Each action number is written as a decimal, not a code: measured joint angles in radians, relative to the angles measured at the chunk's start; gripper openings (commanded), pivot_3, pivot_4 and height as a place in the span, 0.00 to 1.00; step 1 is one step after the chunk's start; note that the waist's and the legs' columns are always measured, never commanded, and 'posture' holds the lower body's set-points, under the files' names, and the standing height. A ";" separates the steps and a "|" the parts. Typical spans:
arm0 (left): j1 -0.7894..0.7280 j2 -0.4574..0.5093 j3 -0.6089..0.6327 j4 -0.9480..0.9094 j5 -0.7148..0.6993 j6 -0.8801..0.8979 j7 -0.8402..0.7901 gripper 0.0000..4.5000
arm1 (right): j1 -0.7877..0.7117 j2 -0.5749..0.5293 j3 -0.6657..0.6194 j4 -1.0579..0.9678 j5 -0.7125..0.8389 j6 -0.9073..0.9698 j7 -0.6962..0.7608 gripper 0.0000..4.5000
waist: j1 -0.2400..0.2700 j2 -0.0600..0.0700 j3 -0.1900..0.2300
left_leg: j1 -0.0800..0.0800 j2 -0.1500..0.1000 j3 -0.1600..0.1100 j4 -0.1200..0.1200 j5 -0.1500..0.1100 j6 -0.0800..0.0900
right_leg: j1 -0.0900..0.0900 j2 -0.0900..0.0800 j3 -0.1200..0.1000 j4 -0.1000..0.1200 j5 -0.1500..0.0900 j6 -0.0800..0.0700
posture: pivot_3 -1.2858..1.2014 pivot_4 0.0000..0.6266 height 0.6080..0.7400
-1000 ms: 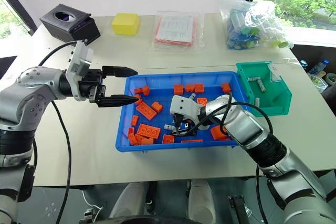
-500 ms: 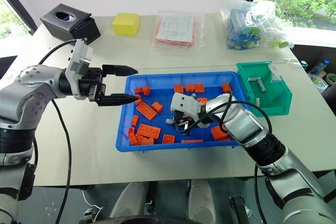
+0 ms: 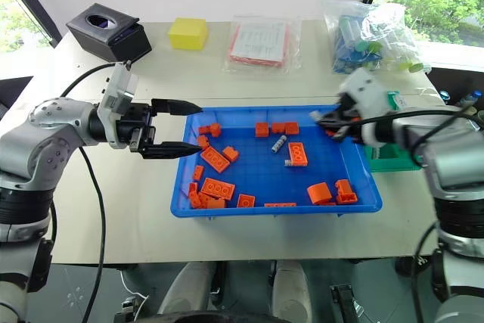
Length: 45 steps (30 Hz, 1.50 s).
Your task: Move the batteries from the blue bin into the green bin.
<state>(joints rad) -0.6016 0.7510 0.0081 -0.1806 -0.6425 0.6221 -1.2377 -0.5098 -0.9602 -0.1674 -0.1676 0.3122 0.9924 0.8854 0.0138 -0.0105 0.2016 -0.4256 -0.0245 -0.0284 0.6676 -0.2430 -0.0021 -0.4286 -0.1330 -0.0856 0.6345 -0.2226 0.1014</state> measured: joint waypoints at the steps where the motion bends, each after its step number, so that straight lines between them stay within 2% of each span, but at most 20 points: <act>1: 0.003 0.002 0.000 0.001 0.000 0.000 0.000 1.00 | 0.011 -0.012 -0.022 0.035 -0.010 -0.005 -0.017 0.01 | -0.001 0.000 0.000 | 0.000 0.000 0.000 0.000 0.000 0.000 | 0.000 0.000 0.000 0.000 0.000 0.000 | 0.52 0.24 0.64; 5: 0.000 -0.001 0.000 0.000 0.000 0.000 0.001 1.00 | 0.054 -0.015 -0.046 0.126 -0.029 -0.041 -0.067 0.01 | -0.007 0.000 0.000 | 0.001 0.001 0.001 0.000 0.000 0.000 | 0.000 0.000 0.000 0.000 0.000 -0.001 | 0.52 0.24 0.64; 12: 0.012 0.016 0.001 0.001 0.002 -0.003 -0.001 1.00 | 0.059 0.008 -0.038 0.217 -0.056 -0.096 -0.150 0.80 | -0.006 0.000 0.000 | 0.000 0.001 0.001 0.000 0.000 0.000 | 0.000 0.000 0.000 0.000 0.000 -0.001 | 0.52 0.24 0.64; 14: 0.037 0.032 0.008 0.003 0.006 -0.004 -0.001 1.00 | 0.043 0.012 -0.036 0.223 -0.057 -0.105 -0.163 1.00 | -0.008 0.000 0.000 | 0.000 0.001 0.001 0.000 0.000 0.000 | 0.000 0.000 0.000 0.000 0.000 -0.001 | 0.52 0.24 0.64; 17: 0.069 0.046 0.012 0.004 0.008 -0.005 0.000 1.00 | -0.005 0.026 -0.040 0.217 -0.047 -0.095 -0.174 1.00 | -0.012 0.000 0.000 | 0.001 0.001 0.001 0.000 0.000 0.000 | 0.000 0.000 0.000 0.000 0.000 -0.001 | 0.52 0.24 0.64; 20: 0.093 0.054 0.018 0.004 0.014 -0.018 0.004 1.00 | -0.064 0.081 -0.030 0.118 0.023 -0.050 -0.159 1.00 | -0.024 0.001 0.000 | 0.001 0.002 -0.001 0.000 0.000 0.000 | 0.000 0.001 0.000 0.000 0.000 -0.001 | 0.52 0.24 0.64; 26: 0.095 0.053 0.019 -0.003 0.012 -0.018 0.032 1.00 | -0.121 0.183 0.112 -0.024 0.095 0.093 -0.178 1.00 | -0.018 0.000 0.000 | 0.000 0.001 -0.001 0.000 0.000 0.000 | 0.000 0.000 0.000 0.000 0.000 -0.001 | 0.52 0.24 0.64; 29: 0.095 0.053 0.019 -0.015 0.007 -0.016 0.044 1.00 | -0.118 0.257 0.121 -0.030 0.099 0.181 -0.241 1.00 | -0.015 0.000 0.000 | 0.000 0.001 -0.002 0.000 0.000 0.000 | 0.000 0.000 0.001 0.000 0.001 -0.001 | 0.52 0.24 0.64; 37: 0.111 0.055 0.045 -0.033 -0.004 -0.006 0.062 1.00 | -0.096 0.439 0.031 -0.156 0.125 0.476 -0.428 1.00 | -0.004 0.000 0.000 | 0.000 0.001 -0.001 0.000 0.000 0.000 | -0.001 0.001 0.001 0.001 0.001 -0.001 | 0.52 0.24 0.64; 45: 0.110 0.049 0.045 -0.036 -0.009 0.001 0.069 1.00 | -0.077 0.525 -0.003 -0.204 0.124 0.574 -0.508 1.00 | -0.004 0.000 0.000 | 0.000 0.001 -0.001 0.000 0.000 0.000 | -0.001 0.001 0.001 0.001 0.001 -0.001 | 0.52 0.24 0.64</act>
<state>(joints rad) -0.4912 0.7996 0.0533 -0.2170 -0.6511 0.6229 -1.1684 -0.5872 -0.4350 -0.1702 -0.3711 0.4366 1.5663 0.3772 0.0097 -0.0101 0.2013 -0.4255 -0.0239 -0.0292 0.6676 -0.2430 -0.0020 -0.4294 -0.1320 -0.0851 0.6352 -0.2220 0.1004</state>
